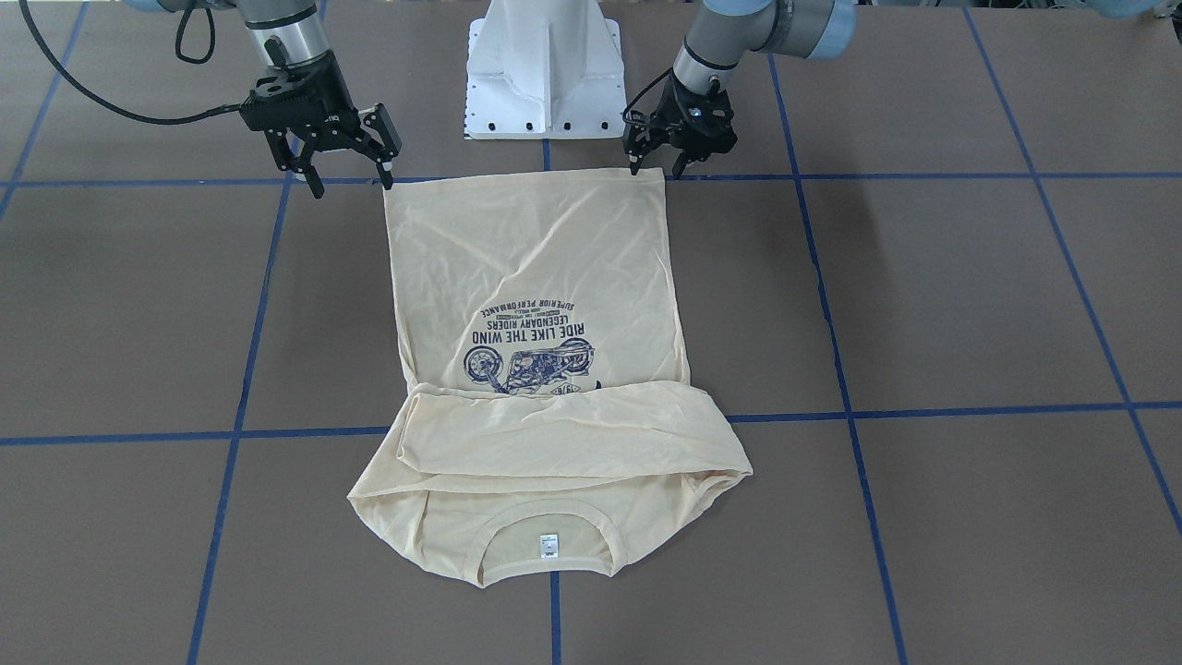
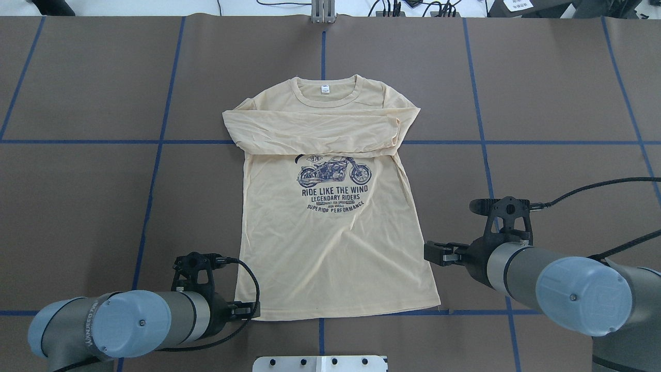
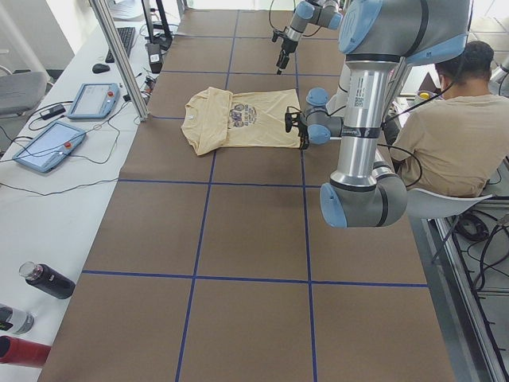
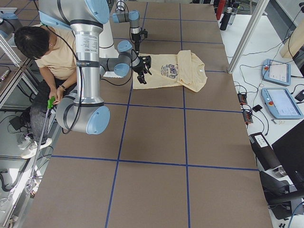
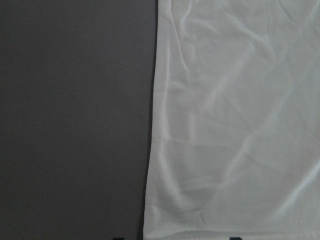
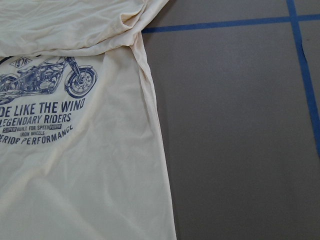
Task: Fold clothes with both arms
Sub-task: 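Lower both grippers to the hem corners nearest the robot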
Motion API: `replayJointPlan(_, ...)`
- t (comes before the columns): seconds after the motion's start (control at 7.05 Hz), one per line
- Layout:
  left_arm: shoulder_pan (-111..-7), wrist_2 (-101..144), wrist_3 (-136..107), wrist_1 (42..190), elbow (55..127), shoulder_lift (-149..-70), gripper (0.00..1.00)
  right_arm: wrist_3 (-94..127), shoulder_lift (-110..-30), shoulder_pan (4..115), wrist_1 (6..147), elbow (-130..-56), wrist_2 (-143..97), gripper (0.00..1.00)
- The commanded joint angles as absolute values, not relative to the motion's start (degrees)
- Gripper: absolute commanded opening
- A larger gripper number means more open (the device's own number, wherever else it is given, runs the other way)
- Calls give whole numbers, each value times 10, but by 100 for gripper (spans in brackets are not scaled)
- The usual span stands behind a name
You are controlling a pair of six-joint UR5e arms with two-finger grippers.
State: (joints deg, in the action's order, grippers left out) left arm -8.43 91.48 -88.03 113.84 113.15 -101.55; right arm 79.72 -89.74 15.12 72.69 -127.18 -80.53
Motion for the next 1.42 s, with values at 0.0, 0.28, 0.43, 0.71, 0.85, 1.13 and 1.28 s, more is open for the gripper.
replayJointPlan(0.0, -83, 915, -881, 1139, 1129, -1016, 61, 797, -898, 151, 727, -1272, -805, 100)
replayJointPlan(0.28, -83, 915, -881, 1139, 1129, -1016, 44, 797, -898, 151, 727, -1272, -805, 100)
replayJointPlan(0.43, -83, 916, -881, 1139, 1130, -1016, 31, 797, -898, 151, 727, -1272, -805, 100)
replayJointPlan(0.71, -84, 914, -881, 1138, 1136, -1013, 0, 797, -899, 151, 727, -1272, -805, 100)
replayJointPlan(0.85, -85, 914, -882, 1138, 1139, -1013, 0, 797, -901, 150, 727, -1272, -802, 100)
replayJointPlan(1.13, -87, 918, -882, 1136, 1168, -1013, 0, 799, -903, 131, 728, -1267, -773, 100)
replayJointPlan(1.28, -87, 918, -882, 1135, 1174, -1014, 0, 808, -903, 126, 727, -1260, -770, 98)
